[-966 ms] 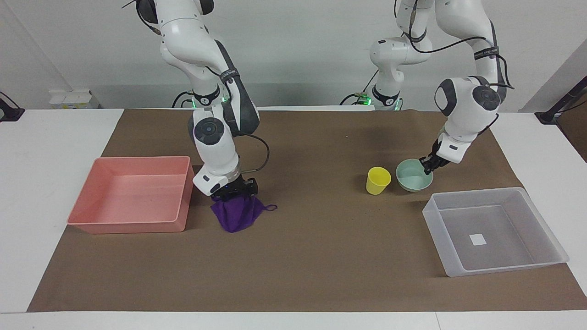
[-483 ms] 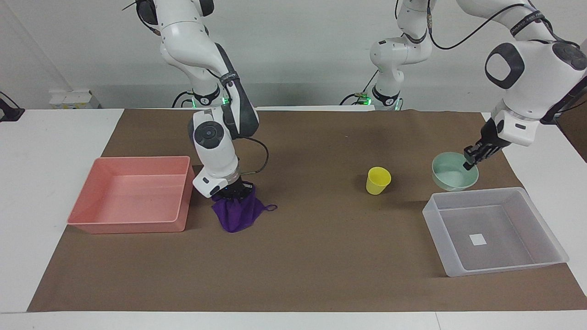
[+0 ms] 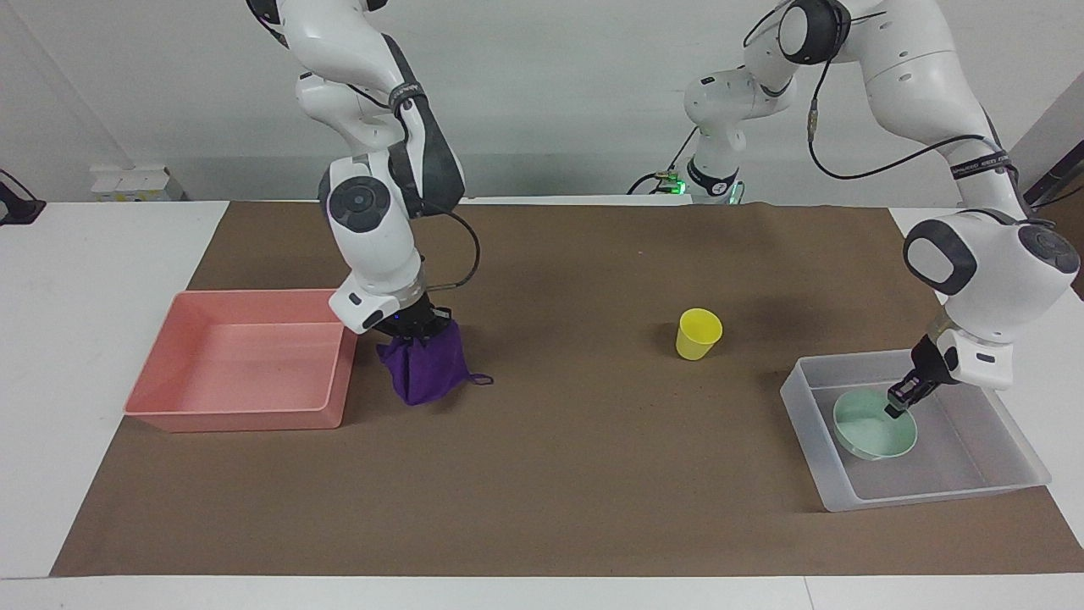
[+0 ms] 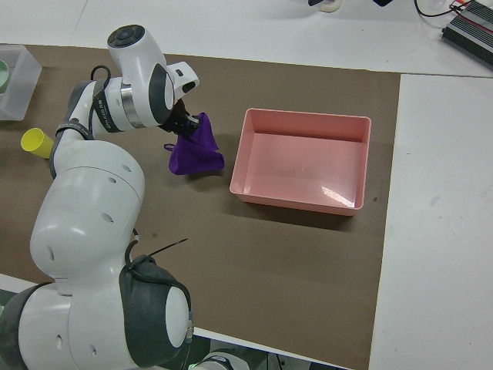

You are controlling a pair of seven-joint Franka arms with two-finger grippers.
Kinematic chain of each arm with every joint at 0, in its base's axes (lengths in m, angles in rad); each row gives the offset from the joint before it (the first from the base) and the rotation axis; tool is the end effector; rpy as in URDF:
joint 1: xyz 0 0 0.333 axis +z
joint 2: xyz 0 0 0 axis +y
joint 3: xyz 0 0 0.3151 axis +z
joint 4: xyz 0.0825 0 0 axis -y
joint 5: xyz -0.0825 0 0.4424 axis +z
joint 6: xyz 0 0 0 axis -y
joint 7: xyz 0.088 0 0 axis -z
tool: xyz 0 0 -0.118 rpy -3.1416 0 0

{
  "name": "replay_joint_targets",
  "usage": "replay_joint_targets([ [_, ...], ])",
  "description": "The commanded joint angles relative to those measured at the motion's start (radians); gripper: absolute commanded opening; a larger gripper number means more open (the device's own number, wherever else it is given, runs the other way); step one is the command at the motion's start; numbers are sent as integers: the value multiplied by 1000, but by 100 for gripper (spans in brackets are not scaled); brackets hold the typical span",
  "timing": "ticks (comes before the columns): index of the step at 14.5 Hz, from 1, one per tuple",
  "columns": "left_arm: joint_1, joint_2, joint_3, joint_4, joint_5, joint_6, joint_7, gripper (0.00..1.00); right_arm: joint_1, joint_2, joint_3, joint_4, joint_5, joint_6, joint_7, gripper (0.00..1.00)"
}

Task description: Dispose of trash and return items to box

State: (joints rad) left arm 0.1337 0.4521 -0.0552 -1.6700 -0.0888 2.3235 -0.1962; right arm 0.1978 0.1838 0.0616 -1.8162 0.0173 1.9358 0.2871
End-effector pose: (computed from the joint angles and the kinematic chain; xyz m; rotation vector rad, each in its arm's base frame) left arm 0.7394 0.0597 0.3215 2.9786 0.5065 0.2967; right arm 0.6336 0.1681 0.3955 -3.1303 0.0549 0.1078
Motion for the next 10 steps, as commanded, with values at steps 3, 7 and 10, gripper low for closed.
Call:
replay_joint_targets([
  [3, -16, 22, 5, 19, 66, 5, 4, 88, -69, -64, 4, 127, -8, -233, -18, 0],
  [7, -87, -131, 0, 133, 115, -329, -11, 100, -187, -157, 3, 127, -11, -322, -152, 0],
  [10, -257, -278, -2, -64, 119, -452, -190, 100, -317, -178, 3, 115, -13, -347, -307, 0],
])
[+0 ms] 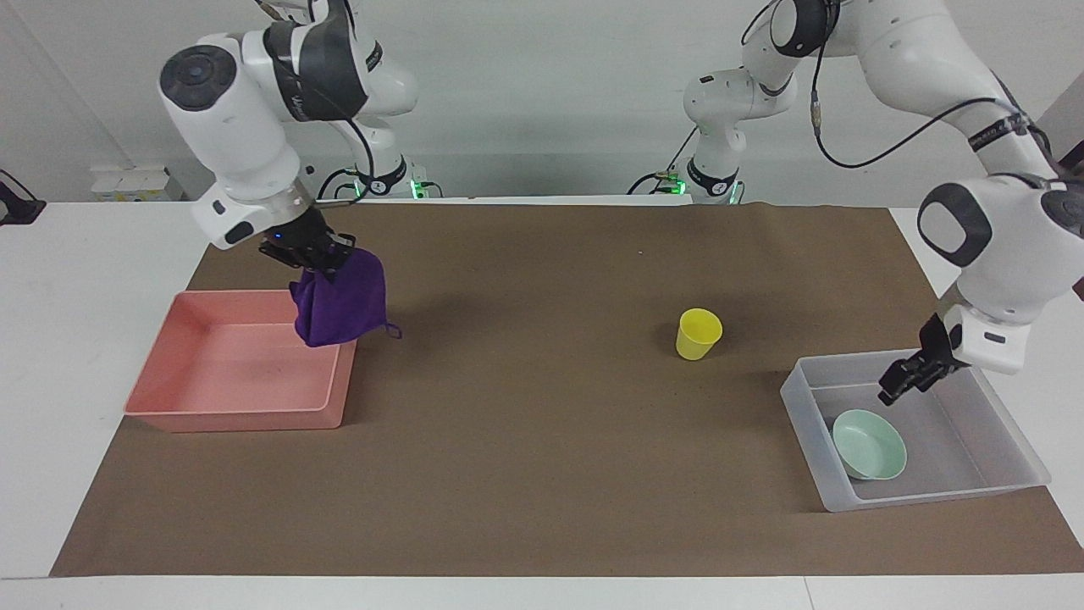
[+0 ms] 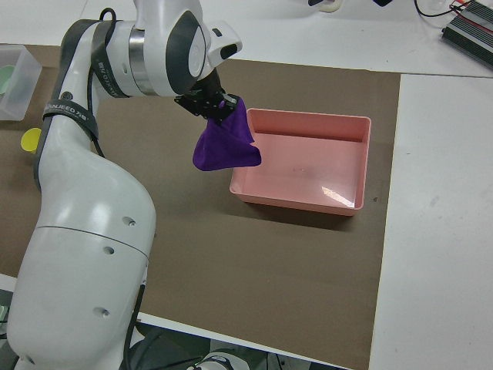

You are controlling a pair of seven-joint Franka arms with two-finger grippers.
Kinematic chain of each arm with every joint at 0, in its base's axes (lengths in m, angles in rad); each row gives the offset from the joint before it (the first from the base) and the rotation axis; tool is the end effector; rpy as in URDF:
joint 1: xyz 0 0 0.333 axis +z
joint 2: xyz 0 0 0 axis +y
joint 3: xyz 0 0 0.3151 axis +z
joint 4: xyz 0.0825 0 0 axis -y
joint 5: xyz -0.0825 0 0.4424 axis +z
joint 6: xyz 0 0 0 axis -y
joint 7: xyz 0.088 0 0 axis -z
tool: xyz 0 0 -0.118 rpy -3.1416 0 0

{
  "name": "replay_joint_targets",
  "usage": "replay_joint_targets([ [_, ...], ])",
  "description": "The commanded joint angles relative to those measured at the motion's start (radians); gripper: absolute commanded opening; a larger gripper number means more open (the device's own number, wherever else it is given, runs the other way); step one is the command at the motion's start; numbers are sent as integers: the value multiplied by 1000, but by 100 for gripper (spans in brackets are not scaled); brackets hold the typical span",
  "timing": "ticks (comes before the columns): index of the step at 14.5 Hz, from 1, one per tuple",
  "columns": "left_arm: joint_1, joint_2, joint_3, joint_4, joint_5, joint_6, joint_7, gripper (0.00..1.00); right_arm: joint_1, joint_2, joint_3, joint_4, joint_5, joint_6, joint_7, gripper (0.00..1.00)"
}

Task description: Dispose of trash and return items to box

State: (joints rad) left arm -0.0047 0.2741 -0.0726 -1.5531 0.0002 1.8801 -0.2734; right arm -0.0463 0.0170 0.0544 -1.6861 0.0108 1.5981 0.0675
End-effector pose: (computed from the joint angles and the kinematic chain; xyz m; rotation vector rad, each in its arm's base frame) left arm 0.7058 -0.0501 0.4689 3.0968 0.3096 0.0769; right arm 0.6124 0.0060 0.5435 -3.1281 0.0942 0.1650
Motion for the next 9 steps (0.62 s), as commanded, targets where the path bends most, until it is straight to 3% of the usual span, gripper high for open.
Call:
replay_joint_targets([
  [1, -168, -136, 14, -268, 31, 16, -162, 100, -113, -14, 10, -26, -6, 0, -131, 0],
  [5, -261, -308, 8, -676, 23, 305, -286, 100, -202, -42, 10, -165, -21, 142, -228, 0],
  [8, -281, -322, 7, -751, 17, 355, -311, 98, -231, -29, 10, -289, -28, 313, -253, 1],
  [9, -282, -316, 7, -762, 15, 366, -334, 73, -231, -22, 10, -317, -28, 347, -253, 1],
])
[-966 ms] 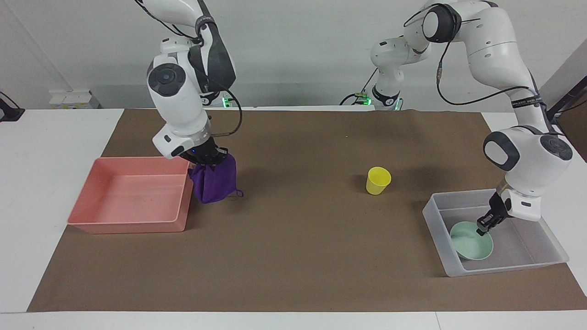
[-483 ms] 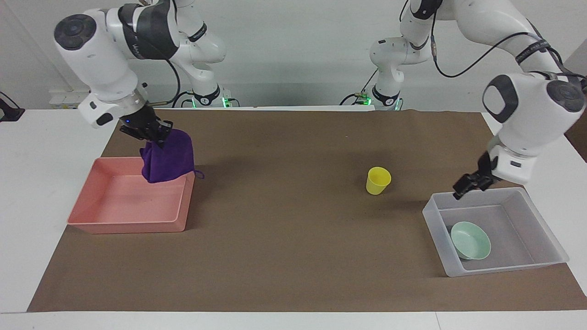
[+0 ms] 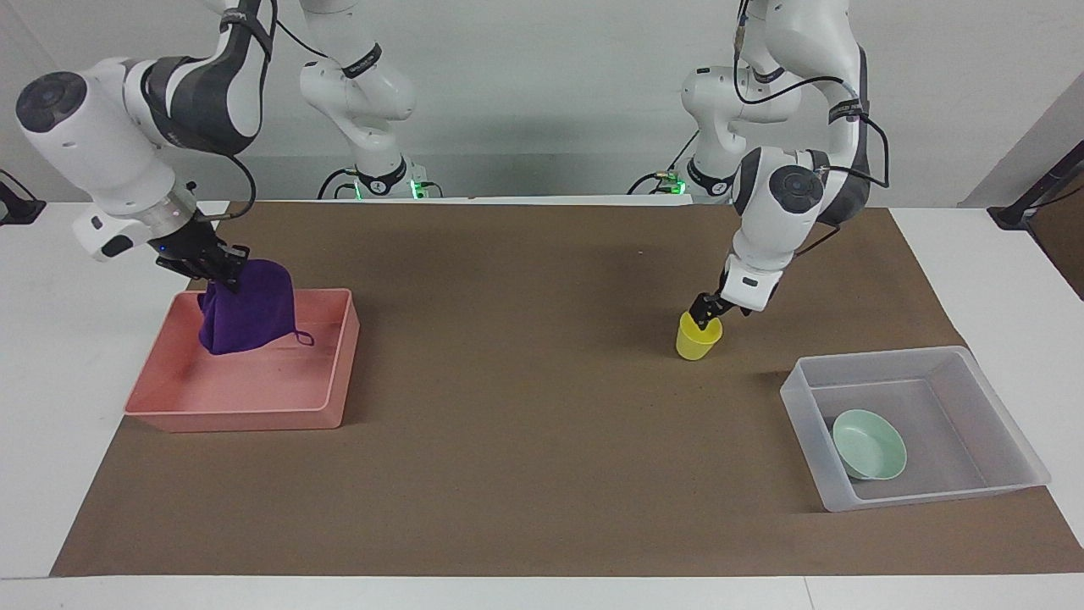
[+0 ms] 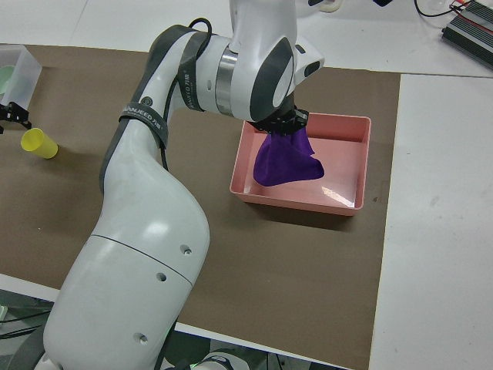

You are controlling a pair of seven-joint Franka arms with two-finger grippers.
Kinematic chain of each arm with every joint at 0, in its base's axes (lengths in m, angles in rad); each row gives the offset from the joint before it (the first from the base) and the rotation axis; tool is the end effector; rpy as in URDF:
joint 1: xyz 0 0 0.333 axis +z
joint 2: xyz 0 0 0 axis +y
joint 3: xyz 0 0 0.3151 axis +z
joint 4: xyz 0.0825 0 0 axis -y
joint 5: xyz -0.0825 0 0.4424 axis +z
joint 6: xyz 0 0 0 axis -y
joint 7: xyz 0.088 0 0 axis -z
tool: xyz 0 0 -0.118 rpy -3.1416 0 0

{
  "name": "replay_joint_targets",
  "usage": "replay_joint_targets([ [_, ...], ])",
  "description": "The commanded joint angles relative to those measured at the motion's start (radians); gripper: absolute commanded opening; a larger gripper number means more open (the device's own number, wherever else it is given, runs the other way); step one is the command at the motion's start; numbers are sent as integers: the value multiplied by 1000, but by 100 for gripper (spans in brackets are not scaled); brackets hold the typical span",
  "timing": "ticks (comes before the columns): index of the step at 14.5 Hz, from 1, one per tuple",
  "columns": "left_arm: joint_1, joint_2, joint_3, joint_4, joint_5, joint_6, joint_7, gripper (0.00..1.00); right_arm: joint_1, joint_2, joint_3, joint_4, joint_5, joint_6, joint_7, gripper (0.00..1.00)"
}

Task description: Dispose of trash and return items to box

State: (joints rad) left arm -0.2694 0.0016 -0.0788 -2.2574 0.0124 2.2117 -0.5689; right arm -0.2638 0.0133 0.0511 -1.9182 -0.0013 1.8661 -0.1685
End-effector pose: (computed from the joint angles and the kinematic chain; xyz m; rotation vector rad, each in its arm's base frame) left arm 0.5260 -0.1904 0.3087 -3.0938 -0.3308 0.0594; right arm 0.5960 -0.1289 0.4445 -3.1274 0.0684 0.1006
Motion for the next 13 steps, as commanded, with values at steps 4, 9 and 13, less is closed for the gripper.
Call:
replay_joint_targets([
  [4, -28, -38, 14, -90, -11, 97, -63, 0, -12, 62, 13, -107, -16, 143, -17, 7],
  [9, -18, 18, 25, 98, -31, 30, -68, 0, 0, 62, 13, -128, -16, 171, -16, 45],
  [13, 158, 58, 28, 425, -58, -218, 68, 0, 12, 50, 21, -101, -16, 131, -16, 90],
])
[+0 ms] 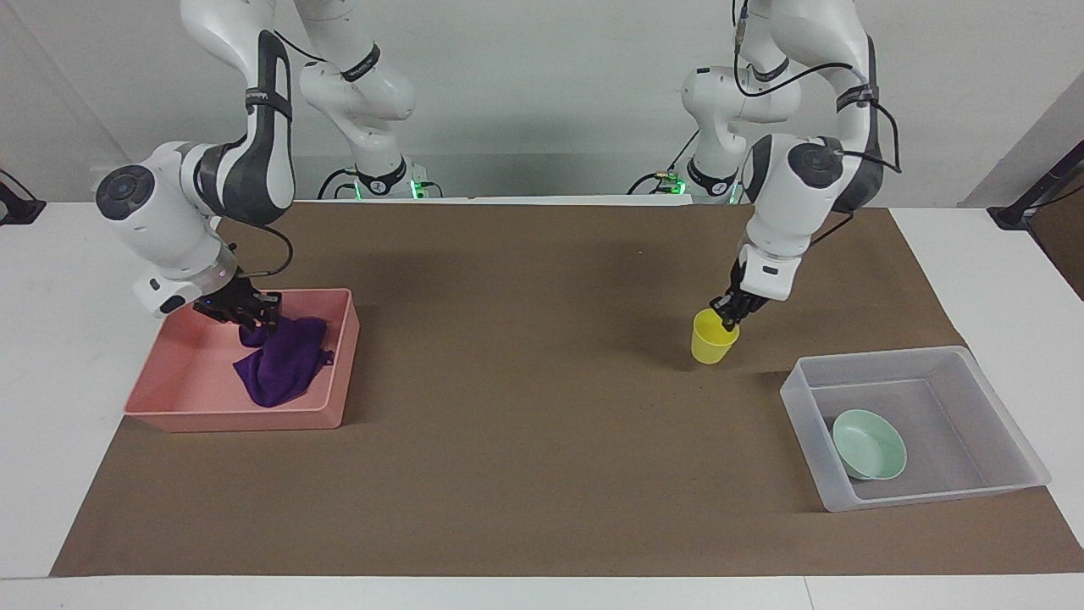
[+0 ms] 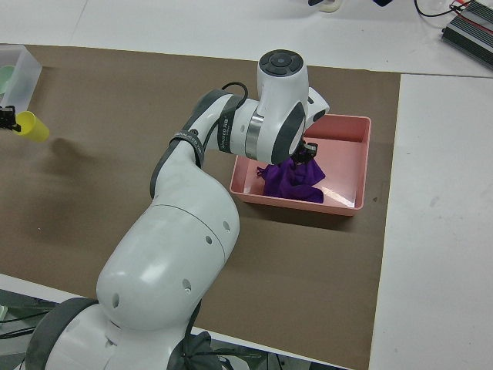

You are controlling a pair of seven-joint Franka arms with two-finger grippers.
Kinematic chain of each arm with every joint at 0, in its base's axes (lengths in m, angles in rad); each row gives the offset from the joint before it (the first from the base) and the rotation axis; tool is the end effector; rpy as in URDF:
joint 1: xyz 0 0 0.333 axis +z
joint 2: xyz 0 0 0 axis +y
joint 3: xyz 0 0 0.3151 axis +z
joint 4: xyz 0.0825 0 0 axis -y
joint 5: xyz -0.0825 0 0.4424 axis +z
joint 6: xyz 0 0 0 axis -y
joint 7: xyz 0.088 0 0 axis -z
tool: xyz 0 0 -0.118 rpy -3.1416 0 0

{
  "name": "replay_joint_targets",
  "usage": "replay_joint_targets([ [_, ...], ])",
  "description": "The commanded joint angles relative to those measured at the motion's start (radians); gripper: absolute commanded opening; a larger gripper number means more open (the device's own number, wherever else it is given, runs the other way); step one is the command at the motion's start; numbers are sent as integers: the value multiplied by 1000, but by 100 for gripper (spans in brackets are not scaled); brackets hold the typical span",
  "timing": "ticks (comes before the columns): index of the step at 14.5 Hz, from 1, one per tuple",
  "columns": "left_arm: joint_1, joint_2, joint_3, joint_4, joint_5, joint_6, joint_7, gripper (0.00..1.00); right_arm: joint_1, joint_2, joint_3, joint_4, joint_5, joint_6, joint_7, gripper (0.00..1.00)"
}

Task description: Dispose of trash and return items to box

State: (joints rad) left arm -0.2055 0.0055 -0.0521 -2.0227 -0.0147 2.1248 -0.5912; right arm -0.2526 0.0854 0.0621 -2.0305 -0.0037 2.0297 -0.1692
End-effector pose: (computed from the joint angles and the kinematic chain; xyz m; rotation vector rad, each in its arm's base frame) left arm 0.5960 -0.1578 0.4173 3.0425 0.5234 0.1276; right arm 0.5966 -0.1156 0.3560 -3.1213 0.0305 0.1316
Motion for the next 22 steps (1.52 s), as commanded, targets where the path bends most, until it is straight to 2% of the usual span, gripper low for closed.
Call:
replay_joint_targets([
  [1, 157, 109, 1, 311, -51, -184, 131, 0, 3, -30, 15, 32, -9, -66, -10, 97],
  [3, 254, 213, 1, 464, -36, -203, 148, 0, 19, -44, 34, 58, 4, -114, -6, 99],
  [4, 274, 300, 1, 537, 16, -197, 149, 0, 41, -58, 36, 62, 5, -120, -1, 99],
  [6, 294, 410, 1, 608, 32, -162, 151, 0, 76, -68, 38, 87, 7, -163, 29, 99],
  [8, 337, 454, 1, 607, -36, -88, 151, 0, 122, -64, 38, 163, 8, -260, 83, 99],
  [11, 328, 493, 1, 599, -37, -51, 149, 0, 162, -67, 36, 274, 8, -400, 123, 99],
  [17, 319, 490, 1, 448, -37, 18, 151, 1, 159, -73, 36, 435, 10, -623, 112, 99],
  [18, 308, 484, 1, 423, -36, 47, 151, 29, 158, -78, 36, 443, 11, -637, 109, 99],
  [19, 299, 484, 1, 426, -33, 50, 148, 89, 158, -88, 36, 444, 25, -640, 103, 99],
  [20, 296, 475, 1, 441, -28, 34, 148, 100, 150, -91, 35, 444, 54, -640, 102, 99],
  [22, 287, 394, -2, 473, 20, -44, 175, 100, 153, -95, 35, 438, 83, -635, 48, 100],
])
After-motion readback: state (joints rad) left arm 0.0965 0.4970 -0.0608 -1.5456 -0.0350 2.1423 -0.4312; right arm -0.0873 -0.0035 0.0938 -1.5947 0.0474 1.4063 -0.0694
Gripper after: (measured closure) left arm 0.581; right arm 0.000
